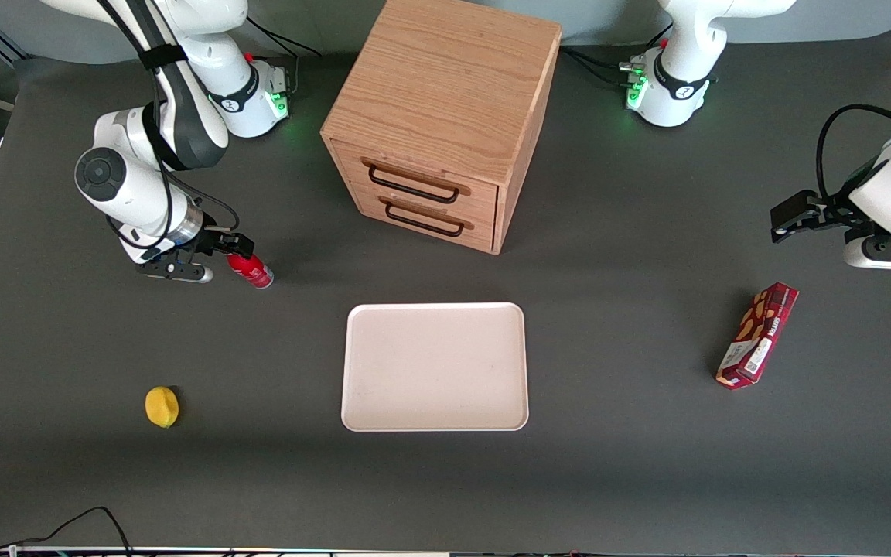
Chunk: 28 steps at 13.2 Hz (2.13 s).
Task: Place coke bottle on tray
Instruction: 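Close the right gripper around the bottle's body and lift it, then carry the bottle with the right gripper over the tray's edge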
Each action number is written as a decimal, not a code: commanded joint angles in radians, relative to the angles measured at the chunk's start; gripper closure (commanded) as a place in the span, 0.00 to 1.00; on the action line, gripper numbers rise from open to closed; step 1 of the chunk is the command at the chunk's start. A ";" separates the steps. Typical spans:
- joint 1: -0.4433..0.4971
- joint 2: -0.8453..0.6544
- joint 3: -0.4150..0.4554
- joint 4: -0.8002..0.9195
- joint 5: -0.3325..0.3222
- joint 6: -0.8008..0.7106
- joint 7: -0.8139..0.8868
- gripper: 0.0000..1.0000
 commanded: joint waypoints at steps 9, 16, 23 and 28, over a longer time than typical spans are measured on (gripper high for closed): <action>0.004 -0.037 0.000 0.199 0.006 -0.269 0.007 1.00; 0.017 0.087 0.065 0.831 0.002 -0.796 0.062 1.00; 0.083 0.521 0.183 1.373 -0.006 -0.910 0.397 1.00; 0.113 0.704 0.191 1.419 -0.044 -0.636 0.522 1.00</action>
